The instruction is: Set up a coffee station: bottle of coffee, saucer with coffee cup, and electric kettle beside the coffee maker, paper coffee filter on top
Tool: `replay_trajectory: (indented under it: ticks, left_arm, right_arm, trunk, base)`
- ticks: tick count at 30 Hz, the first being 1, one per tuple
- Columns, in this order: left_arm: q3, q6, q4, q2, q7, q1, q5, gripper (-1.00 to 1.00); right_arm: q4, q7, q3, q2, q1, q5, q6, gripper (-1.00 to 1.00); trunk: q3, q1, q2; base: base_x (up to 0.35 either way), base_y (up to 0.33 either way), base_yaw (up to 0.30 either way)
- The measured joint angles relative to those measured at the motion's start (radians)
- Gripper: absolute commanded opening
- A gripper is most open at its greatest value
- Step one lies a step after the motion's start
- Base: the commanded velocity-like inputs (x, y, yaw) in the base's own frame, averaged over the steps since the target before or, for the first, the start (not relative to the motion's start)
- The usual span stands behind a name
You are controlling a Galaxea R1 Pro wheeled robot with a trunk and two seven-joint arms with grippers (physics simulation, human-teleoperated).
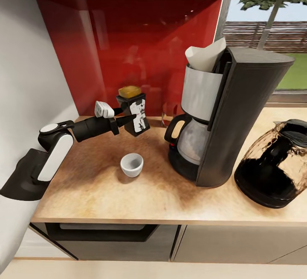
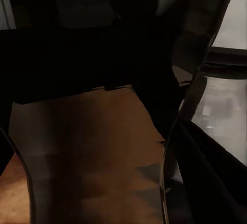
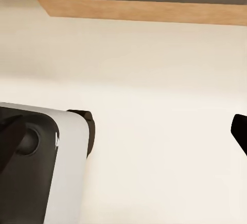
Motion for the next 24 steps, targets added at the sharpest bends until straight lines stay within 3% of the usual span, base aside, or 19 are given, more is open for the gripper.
replay_trajectory:
  ticks: [14,24]
  left_arm:
    - [-0.007,0.001,0.000,0.000,0.008,0.000,0.001,-1.00]
    - [-0.015,0.002,0.000,0.000,0.008,0.000,-0.001,-1.00]
  right_arm:
    - [0.000,0.000,0.000,0.000,0.000,0.000,0.000,1.00]
    - [0.000,0.000,0.000,0.000,0.000,0.000,0.000,1.00]
  trunk:
    - [0.000,0.000,0.000]
    - [-0.031,0.038,-0.070]
  base:
    - [0.000,0.000,0.000]
    - [0.000,0.000,0.000]
